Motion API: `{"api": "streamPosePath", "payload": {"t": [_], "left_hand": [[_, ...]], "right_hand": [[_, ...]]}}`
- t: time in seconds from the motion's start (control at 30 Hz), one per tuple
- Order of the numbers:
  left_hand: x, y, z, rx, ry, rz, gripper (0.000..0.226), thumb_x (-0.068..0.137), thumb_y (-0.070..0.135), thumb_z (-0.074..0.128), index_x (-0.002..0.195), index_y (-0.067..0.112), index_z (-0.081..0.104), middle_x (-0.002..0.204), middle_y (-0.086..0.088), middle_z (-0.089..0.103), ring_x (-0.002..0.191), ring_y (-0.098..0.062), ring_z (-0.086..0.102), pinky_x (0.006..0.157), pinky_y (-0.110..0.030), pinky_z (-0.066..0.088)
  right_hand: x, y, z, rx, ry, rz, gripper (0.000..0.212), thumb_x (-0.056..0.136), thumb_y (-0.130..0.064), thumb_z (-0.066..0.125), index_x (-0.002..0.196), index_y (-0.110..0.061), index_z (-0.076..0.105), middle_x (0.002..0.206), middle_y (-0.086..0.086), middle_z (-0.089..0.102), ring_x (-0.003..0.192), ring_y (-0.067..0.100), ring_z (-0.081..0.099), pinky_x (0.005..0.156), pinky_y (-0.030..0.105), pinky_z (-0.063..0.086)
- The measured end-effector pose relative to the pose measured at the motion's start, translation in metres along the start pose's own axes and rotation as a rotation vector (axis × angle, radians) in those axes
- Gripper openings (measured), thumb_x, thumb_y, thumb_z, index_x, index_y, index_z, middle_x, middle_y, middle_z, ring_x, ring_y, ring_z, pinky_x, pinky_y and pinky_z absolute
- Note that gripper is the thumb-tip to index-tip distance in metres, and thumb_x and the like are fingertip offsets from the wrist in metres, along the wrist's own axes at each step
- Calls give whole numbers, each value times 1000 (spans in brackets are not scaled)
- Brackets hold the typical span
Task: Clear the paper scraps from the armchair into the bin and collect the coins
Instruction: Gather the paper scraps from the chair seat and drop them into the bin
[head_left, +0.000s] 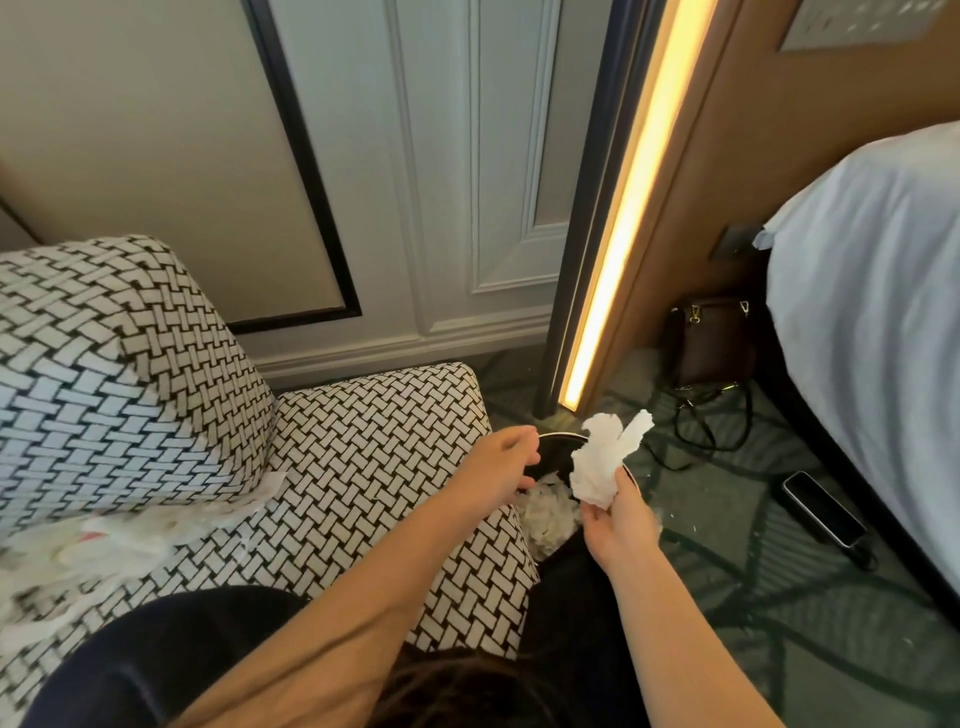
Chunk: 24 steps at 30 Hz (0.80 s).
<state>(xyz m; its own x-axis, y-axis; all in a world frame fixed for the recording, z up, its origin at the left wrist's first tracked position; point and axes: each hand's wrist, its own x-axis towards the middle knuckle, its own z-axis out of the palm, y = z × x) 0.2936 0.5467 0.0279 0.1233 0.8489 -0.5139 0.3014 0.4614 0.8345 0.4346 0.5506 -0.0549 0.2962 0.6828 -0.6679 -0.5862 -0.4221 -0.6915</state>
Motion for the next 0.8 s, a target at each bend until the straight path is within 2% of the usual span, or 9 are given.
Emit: {"api": "streamPosePath", "payload": {"t": [0.07, 0.13, 0.2, 0.27, 0.33, 0.43, 0.57, 0.67, 0.8], "left_hand": [[-4, 1, -2, 24, 2, 9, 42, 100, 35, 34, 141, 24, 38, 131, 0, 54, 105, -12, 57, 86, -27, 44], [-9, 1, -3, 66, -13, 17, 42, 101, 35, 33, 141, 24, 38, 132, 0, 54, 105, -11, 56, 89, -27, 44], [-13, 1, -4, 116, -37, 25, 42, 100, 35, 34, 141, 23, 39, 134, 0, 54, 108, -12, 56, 94, -29, 43], [-18, 0, -5, 158, -60, 28, 43, 100, 36, 34, 141, 23, 39, 133, 0, 54, 108, -11, 56, 100, -32, 41], [-24, -2, -7, 177, -74, 29, 43, 100, 37, 34, 140, 22, 40, 132, 0, 55, 106, -10, 56, 99, -31, 41], [-33, -2, -11, 182, -60, 35, 41, 100, 35, 35, 138, 22, 43, 129, 1, 56, 110, -13, 56, 98, -30, 42], [-49, -4, -22, 185, -4, 63, 38, 98, 36, 38, 133, 24, 48, 123, 5, 59, 104, -10, 58, 100, -37, 43], [-67, -5, -39, 204, 58, 104, 34, 97, 36, 42, 127, 26, 52, 119, 8, 59, 101, -6, 58, 96, -34, 45], [-95, -9, -68, 157, 159, 152, 33, 95, 36, 48, 125, 25, 56, 108, 13, 62, 96, -5, 59, 87, -25, 45]], "right_hand": [[1, 0, -1, -12, -68, 56, 22, 100, -21, 40, 117, -15, 53, 135, 12, 51, 127, 28, 46, 108, 35, 36], [-2, -1, -3, 55, -107, 123, 49, 100, -35, 35, 140, -7, 38, 145, 10, 40, 137, 26, 35, 113, 37, 28], [-6, -4, -1, 36, -131, 154, 63, 98, -43, 31, 148, -5, 23, 155, 11, 24, 143, 26, 22, 116, 41, 20], [-11, -6, -1, 64, -145, 194, 66, 98, -45, 29, 148, -4, 20, 157, 11, 18, 145, 26, 17, 117, 41, 16], [-22, -7, 2, 111, -168, 221, 63, 100, -44, 26, 149, -5, 20, 156, 12, 20, 145, 25, 16, 118, 40, 14], [-31, -6, 0, 134, -196, 166, 56, 102, -38, 29, 148, -6, 23, 154, 13, 26, 143, 26, 22, 118, 40, 17], [-40, -7, -7, 69, -202, 60, 48, 102, -26, 33, 144, -1, 31, 146, 18, 39, 134, 29, 38, 112, 38, 30], [-55, -9, -5, -113, -199, -29, 40, 101, -17, 38, 137, -2, 42, 136, 17, 50, 124, 28, 49, 106, 37, 38], [-82, -9, 15, -455, -256, -103, 30, 94, -18, 53, 121, -7, 58, 115, 9, 65, 103, 20, 61, 98, 37, 46]]}}
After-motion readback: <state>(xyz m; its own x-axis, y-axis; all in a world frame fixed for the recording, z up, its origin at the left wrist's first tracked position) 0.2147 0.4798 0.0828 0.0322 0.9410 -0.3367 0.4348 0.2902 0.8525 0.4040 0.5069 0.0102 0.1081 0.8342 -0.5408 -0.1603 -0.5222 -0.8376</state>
